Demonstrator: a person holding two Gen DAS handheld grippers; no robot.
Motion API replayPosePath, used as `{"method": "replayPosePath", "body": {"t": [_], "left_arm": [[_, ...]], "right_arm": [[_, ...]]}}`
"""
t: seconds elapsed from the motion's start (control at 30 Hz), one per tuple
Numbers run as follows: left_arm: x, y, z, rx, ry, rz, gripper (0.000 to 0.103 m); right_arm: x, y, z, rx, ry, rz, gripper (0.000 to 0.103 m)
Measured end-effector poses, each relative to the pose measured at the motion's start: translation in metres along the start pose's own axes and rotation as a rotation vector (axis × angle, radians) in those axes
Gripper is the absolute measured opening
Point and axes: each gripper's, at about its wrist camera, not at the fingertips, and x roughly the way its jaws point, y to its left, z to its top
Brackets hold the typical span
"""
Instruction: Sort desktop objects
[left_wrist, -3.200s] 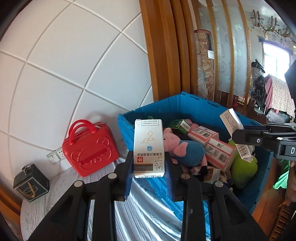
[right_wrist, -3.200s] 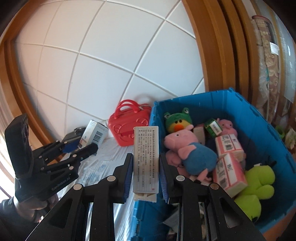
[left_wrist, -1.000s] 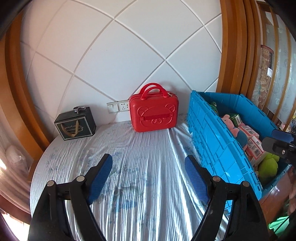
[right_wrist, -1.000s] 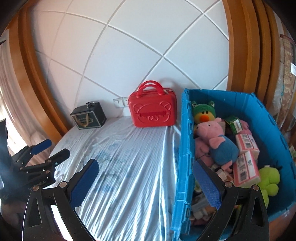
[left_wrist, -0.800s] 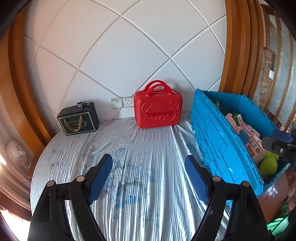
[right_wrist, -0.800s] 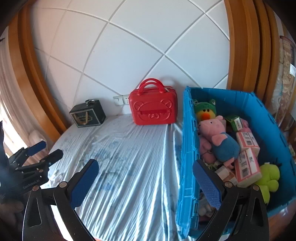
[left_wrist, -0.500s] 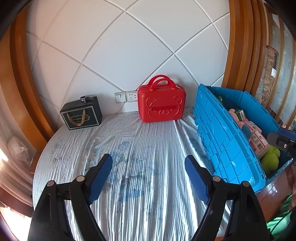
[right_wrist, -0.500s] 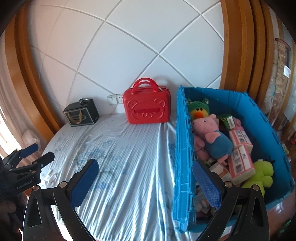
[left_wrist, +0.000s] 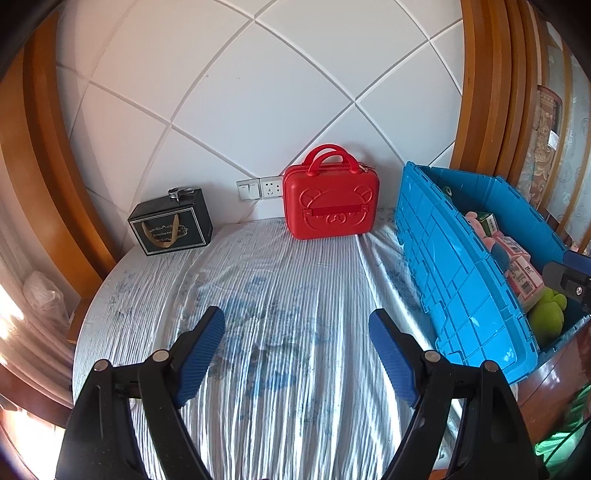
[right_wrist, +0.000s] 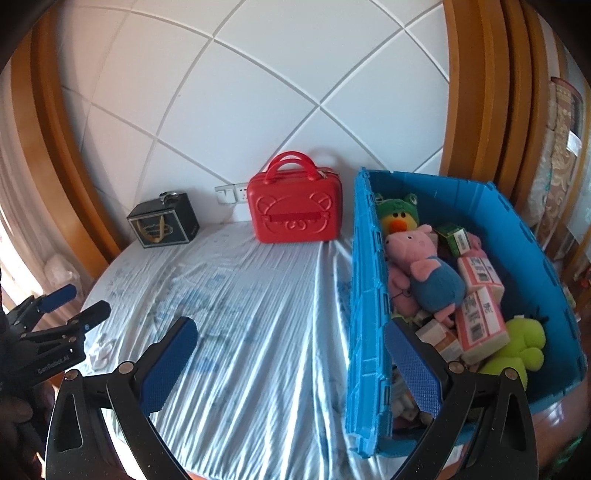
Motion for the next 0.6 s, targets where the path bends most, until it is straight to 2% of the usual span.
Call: {"method": "replayPosePath", "body": {"t": [0.43,0.6], "left_arm": [[0.0018,0.0044,-0.0032,-0.066,0.003,-0.045,0.081],[0.0037,-0.0005,-0.0039,-0.037,0.007,-0.019,0.081]], "right_arm": [[0.0035,-0.0011,0.0023,-0.020,0.009,0.013,0.103],[0.0040,-0.0013,0.0025,-0.021,0.009,0.012,0.103]]}}
